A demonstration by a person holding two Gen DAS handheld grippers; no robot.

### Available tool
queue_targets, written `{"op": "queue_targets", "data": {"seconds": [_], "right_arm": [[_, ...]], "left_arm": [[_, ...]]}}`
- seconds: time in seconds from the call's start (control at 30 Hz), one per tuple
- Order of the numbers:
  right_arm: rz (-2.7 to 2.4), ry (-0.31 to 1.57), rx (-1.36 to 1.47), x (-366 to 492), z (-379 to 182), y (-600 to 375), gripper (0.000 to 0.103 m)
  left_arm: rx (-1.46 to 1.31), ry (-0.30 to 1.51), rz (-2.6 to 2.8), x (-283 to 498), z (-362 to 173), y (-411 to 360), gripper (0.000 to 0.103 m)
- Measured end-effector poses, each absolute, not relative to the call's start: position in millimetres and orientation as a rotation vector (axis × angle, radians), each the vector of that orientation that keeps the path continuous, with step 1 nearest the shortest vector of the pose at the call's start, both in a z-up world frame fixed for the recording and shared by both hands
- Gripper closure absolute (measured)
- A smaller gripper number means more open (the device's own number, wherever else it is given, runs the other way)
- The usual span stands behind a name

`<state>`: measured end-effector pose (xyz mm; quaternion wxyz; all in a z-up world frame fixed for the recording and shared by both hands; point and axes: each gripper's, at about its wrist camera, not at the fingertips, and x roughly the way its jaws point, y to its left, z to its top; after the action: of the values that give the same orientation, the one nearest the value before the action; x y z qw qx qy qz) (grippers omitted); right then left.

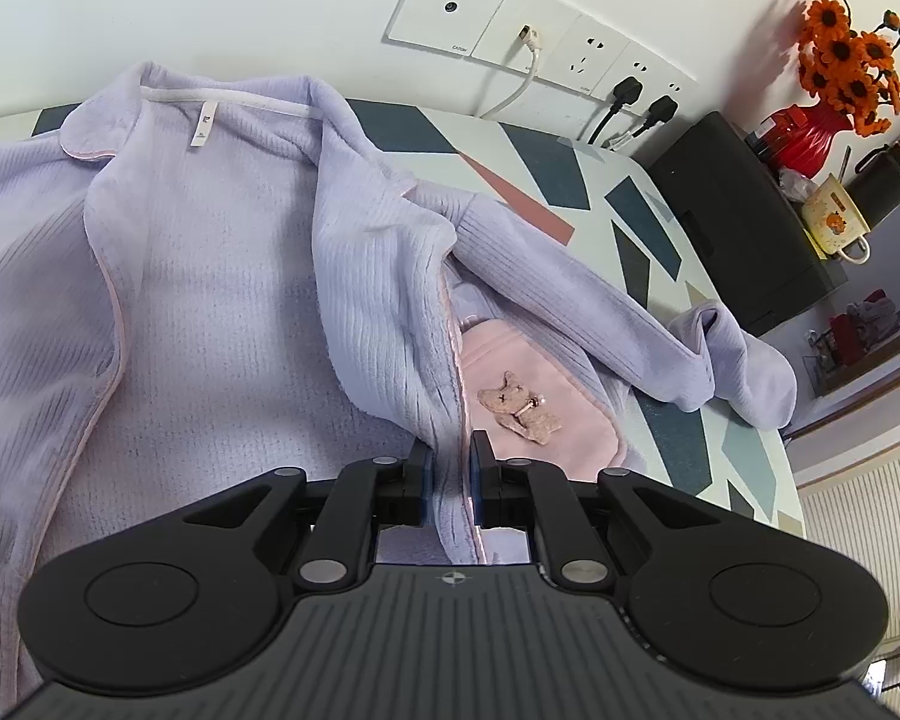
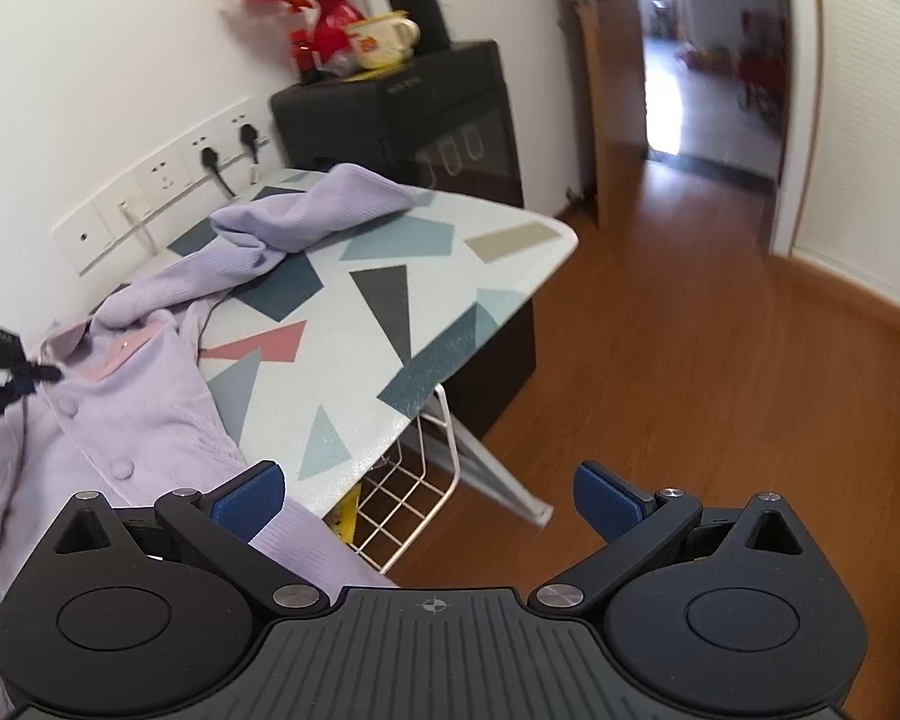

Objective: Fold clothes

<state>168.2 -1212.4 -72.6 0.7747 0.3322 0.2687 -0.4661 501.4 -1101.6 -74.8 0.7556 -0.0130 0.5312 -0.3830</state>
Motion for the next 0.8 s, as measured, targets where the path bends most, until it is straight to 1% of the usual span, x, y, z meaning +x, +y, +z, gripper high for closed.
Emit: {"op": "queue_targets", "data": {"seconds": [0.23, 0.37, 0.53, 0.63, 0.67, 0.73, 0.77, 0.8], "right_arm": [[-1.007, 0.609, 0.736, 170, -89, -1211, 0.001], [-0.938, 0.666, 0.685, 184, -118, -1202, 0.001], [-0.790, 0.725, 0.631, 210, -149, -1181, 0.005], [-0.731, 0.753, 0.547, 227, -161, -1171, 0.007], [-0.714, 0.767, 0.525, 232, -166, -1170, 0.009], [-0.687, 0.795, 0.508, 240, -176, -1172, 0.017], [-0.676, 0.800, 0.515, 243, -180, -1173, 0.022], [-0.671, 0.800, 0.526, 244, -183, -1175, 0.024]], "left_arm": [[-0.027, 1.147, -0.847, 500, -74, -1100, 0.091], [-0.017, 1.138, -0.849, 499, -74, -1099, 0.091], [-0.001, 1.132, -0.845, 498, -72, -1098, 0.091], [0.007, 1.127, -0.840, 497, -72, -1099, 0.091], [0.011, 1.126, -0.837, 496, -72, -1099, 0.091], [0.019, 1.121, -0.833, 494, -72, -1100, 0.091], [0.022, 1.119, -0.833, 493, -71, -1100, 0.091], [0.025, 1.116, -0.832, 492, -71, -1101, 0.091]]}}
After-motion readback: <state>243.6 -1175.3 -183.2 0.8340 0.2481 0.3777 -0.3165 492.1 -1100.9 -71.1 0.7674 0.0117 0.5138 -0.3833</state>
